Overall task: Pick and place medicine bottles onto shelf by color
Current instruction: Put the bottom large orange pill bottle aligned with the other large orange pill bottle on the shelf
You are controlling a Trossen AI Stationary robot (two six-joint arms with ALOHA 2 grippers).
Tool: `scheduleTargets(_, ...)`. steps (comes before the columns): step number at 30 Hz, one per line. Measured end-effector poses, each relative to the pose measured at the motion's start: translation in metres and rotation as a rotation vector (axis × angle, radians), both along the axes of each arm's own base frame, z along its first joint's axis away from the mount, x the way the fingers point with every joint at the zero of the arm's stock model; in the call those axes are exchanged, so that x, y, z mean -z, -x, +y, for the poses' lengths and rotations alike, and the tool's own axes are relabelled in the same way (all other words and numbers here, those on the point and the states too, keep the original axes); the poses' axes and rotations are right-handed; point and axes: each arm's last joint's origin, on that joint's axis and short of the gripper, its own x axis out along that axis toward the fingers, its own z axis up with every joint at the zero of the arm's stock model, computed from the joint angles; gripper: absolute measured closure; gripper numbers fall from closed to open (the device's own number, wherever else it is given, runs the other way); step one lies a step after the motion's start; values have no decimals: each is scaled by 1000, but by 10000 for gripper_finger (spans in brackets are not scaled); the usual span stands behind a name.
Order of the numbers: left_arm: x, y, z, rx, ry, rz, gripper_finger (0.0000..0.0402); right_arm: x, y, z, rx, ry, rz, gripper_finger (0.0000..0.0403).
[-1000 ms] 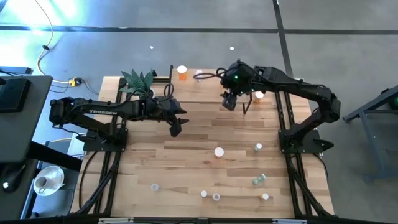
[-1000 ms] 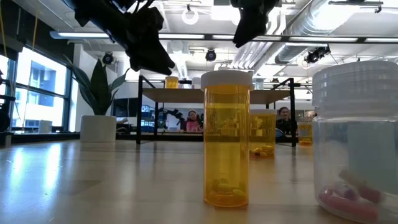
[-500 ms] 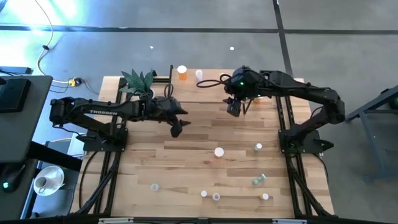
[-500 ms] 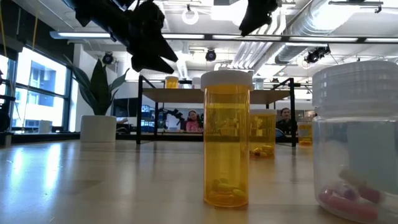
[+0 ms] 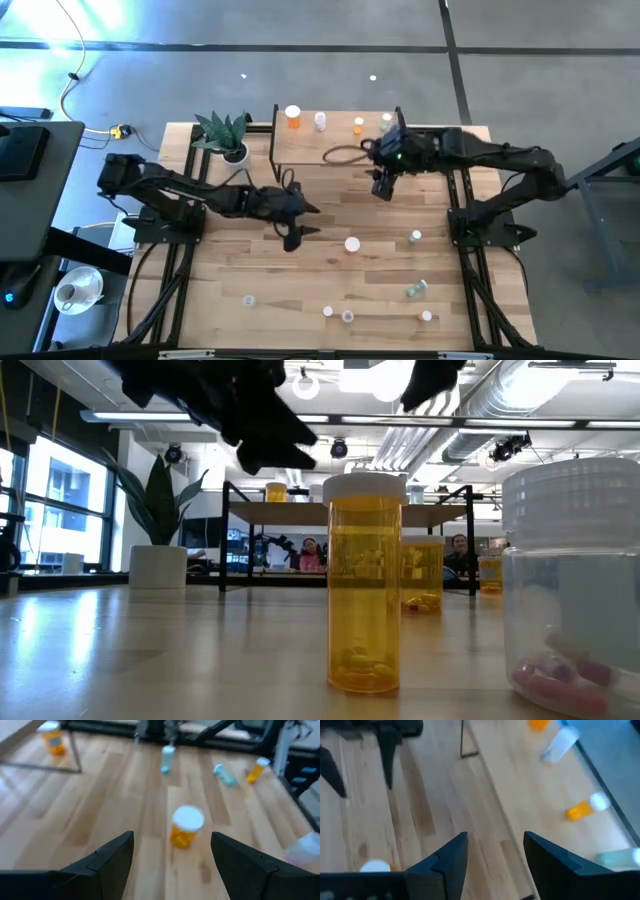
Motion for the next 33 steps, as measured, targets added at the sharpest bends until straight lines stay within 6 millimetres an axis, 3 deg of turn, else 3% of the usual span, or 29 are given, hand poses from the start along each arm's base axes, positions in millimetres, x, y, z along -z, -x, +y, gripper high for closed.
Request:
scheduleTargets(4,16,-13,-12,38,0,-12,146,27,7,6,33,-42,-13,219)
scheduleTargets(8,33,-24,-20,65,0,-23,145,40,18,12,57,-76,-63,219)
scheduleTargets(17,75,-42,-36,84,-3,-35,145,35,37,22,78,-51,-194,219)
scheduleTargets(33,124,-65,-41,62,-20,-31,145,34,37,22,83,-46,-210,219)
